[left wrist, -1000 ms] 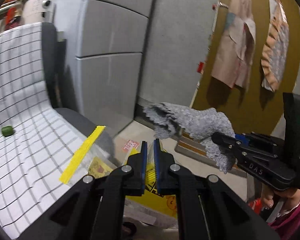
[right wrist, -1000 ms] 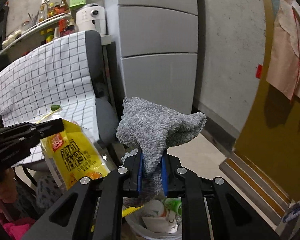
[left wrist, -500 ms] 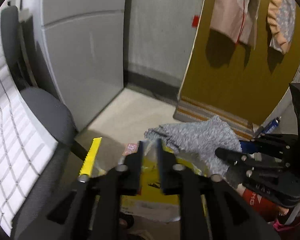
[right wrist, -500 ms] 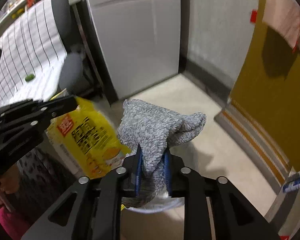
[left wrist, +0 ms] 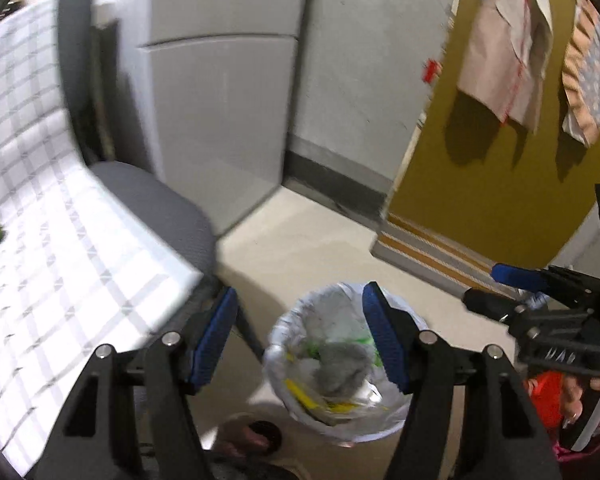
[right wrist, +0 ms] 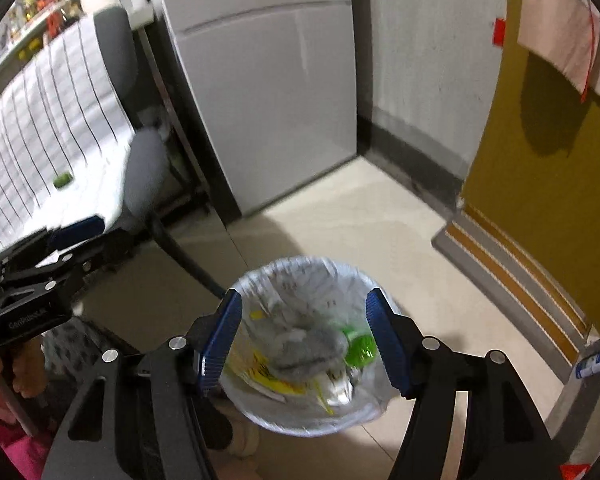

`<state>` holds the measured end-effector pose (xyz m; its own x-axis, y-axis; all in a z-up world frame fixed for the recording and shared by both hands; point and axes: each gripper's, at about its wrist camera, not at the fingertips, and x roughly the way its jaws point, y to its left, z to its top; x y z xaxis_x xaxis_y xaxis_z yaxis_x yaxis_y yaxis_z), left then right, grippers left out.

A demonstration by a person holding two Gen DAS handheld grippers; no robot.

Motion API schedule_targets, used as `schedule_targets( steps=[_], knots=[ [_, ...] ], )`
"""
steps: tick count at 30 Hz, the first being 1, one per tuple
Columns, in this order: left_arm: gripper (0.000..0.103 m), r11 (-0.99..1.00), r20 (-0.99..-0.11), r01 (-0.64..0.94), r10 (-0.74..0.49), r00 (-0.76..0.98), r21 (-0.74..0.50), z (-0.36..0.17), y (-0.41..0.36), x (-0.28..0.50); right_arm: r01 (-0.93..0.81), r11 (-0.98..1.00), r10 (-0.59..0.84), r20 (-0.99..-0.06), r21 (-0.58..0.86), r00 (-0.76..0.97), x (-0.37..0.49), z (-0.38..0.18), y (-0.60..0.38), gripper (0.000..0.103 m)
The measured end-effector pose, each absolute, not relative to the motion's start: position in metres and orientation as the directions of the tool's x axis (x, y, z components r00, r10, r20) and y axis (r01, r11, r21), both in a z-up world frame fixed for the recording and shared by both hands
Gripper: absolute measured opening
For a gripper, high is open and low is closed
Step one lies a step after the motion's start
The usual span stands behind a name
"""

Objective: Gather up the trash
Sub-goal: 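Carry the packet and cloth over the bin and open both tools, then move both tools back over the grid sheet on the chair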

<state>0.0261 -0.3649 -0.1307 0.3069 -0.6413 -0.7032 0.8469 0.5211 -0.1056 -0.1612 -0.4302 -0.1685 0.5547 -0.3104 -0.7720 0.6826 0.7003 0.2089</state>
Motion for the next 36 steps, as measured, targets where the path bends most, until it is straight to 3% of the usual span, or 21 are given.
schedule_targets(
  steps=[10, 27, 36],
  knots=[
    [0.064, 0.701, -0.651, 0.711, -0.566, 0.506, -0.057, -0.096, -0.255, 0.044, 0.578, 0.765, -0.312, -0.623, 0.282, 0.717, -0.121, -0.116, -0.393, 0.066],
    [0.068, 0.944, -0.616, 0.321, -0.298, 0.729, -0.078, -0.074, -0.058, 0.124, 0.172, 0.975, -0.070, -0.539, 0.140, 0.839, 0.055, -0.054, -0.279, 0.068],
    [0.068, 0.982, -0.625, 0.169, -0.185, 0.758, -0.086, -0.075, 0.000, 0.182, 0.013, 0.991, 0.061, -0.546, 0.130, 0.836, 0.182, -0.067, -0.249, 0.068]
  ],
)
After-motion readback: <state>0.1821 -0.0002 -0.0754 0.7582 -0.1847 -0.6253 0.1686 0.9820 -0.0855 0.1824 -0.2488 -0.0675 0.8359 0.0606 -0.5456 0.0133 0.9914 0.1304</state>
